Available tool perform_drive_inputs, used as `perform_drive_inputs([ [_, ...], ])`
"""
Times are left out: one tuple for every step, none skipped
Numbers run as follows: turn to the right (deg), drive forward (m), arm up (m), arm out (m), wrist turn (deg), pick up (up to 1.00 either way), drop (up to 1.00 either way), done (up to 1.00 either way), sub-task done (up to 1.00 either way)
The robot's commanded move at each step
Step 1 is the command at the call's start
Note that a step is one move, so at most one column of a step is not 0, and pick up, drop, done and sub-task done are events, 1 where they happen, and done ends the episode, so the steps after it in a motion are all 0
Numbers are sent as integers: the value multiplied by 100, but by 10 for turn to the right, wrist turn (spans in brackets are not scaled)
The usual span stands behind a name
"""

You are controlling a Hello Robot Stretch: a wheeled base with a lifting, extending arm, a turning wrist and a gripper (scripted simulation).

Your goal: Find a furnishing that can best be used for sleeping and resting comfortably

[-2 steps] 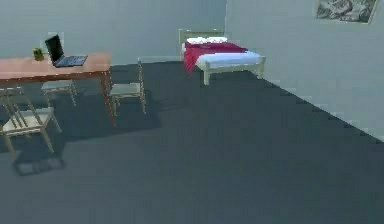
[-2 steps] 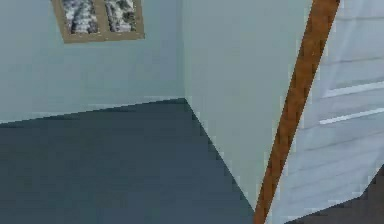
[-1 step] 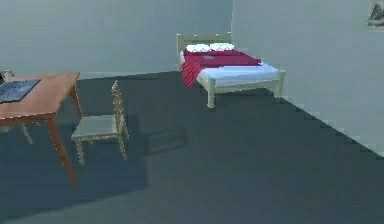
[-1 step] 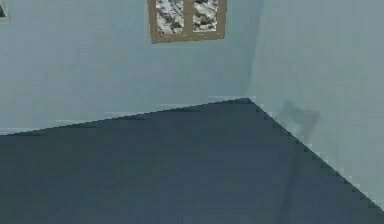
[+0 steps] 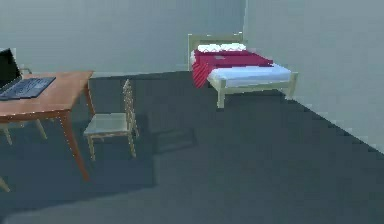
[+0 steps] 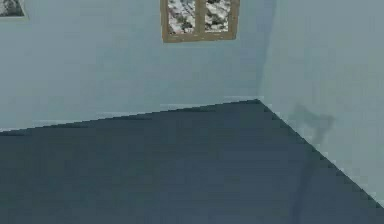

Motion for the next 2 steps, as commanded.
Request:
perform_drive_inputs([
  [0, 100, 0, 0, 0, 0, 0, 0, 0],
  [0, 100, 0, 0, 0, 0, 0, 0, 0],
])
